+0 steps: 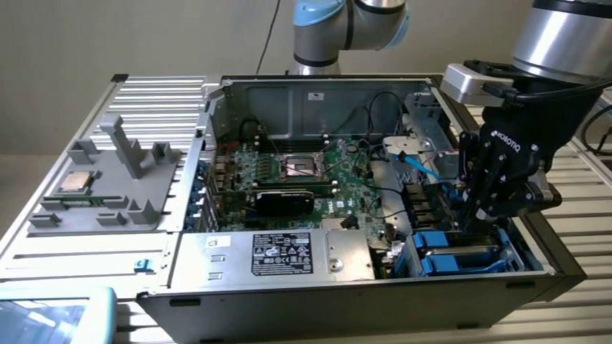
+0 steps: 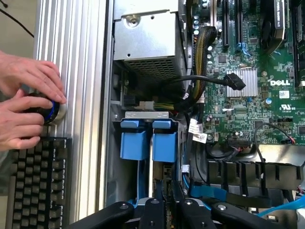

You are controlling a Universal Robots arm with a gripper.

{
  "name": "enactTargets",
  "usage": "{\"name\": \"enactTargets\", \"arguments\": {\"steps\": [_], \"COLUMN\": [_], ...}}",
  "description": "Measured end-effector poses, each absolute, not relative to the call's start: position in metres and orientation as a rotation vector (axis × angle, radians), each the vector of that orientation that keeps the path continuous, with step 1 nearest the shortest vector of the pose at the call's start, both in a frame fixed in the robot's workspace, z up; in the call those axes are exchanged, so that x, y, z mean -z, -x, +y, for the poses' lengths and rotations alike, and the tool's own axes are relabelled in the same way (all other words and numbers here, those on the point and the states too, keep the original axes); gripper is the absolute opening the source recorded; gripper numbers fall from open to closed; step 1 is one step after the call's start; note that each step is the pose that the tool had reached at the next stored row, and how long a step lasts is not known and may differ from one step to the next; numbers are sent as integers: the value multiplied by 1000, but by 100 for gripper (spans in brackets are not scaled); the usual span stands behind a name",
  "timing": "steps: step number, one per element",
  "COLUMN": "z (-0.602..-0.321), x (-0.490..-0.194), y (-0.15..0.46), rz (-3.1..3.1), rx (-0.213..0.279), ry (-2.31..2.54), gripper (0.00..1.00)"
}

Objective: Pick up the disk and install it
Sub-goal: 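Insert the first disk wire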

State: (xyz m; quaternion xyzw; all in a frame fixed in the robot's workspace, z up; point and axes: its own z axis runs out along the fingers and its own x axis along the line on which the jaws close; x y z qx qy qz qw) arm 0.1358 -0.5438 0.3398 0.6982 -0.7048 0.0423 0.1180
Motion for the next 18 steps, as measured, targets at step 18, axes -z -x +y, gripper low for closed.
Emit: {"name": "enactTargets", "arguments": {"steps": [18], "z": [-543], "x": [-337], "y": [-139], "rz": [-2082], "rx": [-141], "ry": [-1994], "gripper": [16]}}
